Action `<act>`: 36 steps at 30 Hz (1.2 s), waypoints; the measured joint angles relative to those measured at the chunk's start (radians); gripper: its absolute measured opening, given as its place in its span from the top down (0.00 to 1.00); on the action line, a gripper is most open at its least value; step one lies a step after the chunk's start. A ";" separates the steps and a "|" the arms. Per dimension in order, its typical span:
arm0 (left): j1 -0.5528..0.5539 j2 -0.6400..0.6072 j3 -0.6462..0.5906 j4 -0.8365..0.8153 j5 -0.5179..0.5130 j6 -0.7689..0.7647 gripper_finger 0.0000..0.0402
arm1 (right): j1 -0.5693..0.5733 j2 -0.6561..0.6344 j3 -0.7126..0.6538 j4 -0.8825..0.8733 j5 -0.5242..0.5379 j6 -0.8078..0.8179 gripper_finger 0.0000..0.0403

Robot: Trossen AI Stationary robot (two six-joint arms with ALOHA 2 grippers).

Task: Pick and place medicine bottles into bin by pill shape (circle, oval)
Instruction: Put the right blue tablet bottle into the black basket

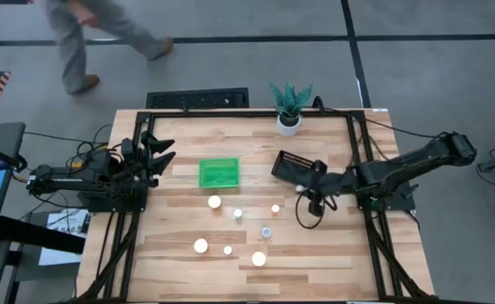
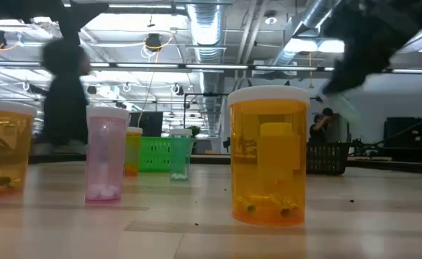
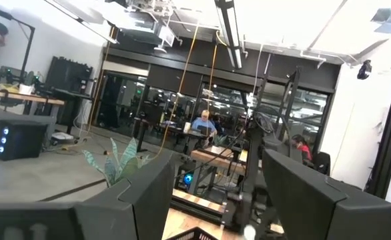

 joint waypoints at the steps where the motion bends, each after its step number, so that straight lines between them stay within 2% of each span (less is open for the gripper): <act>1: 0.000 0.000 0.000 0.000 0.000 0.000 0.45 | -0.001 -0.014 0.000 0.029 0.052 -0.032 0.71; 3: 0.000 0.000 0.000 0.001 0.000 0.000 0.45 | -0.011 -0.025 0.000 0.103 0.145 -0.102 0.71; 5: 0.000 0.000 0.000 0.001 0.000 0.000 0.45 | -0.032 -0.024 0.000 0.166 0.195 -0.177 0.71; 7: 0.000 0.000 0.000 0.001 0.000 0.000 0.45 | -0.063 -0.007 -0.010 0.269 0.200 -0.249 0.71; 11: 0.000 0.000 0.000 0.002 0.000 0.000 0.45 | -0.142 0.045 -0.115 0.559 0.196 -0.330 0.71; 21: 0.000 0.000 0.000 0.006 -0.003 0.017 0.45 | -0.247 0.210 -0.439 1.348 0.183 -0.341 0.70; 27: 0.000 0.000 0.000 0.003 -0.006 0.017 0.45 | -0.284 0.402 -0.443 1.561 0.112 -0.341 0.70; 36: 0.000 0.000 0.000 0.002 -0.008 0.017 0.45 | -0.295 0.651 -0.430 1.744 0.104 -0.276 0.70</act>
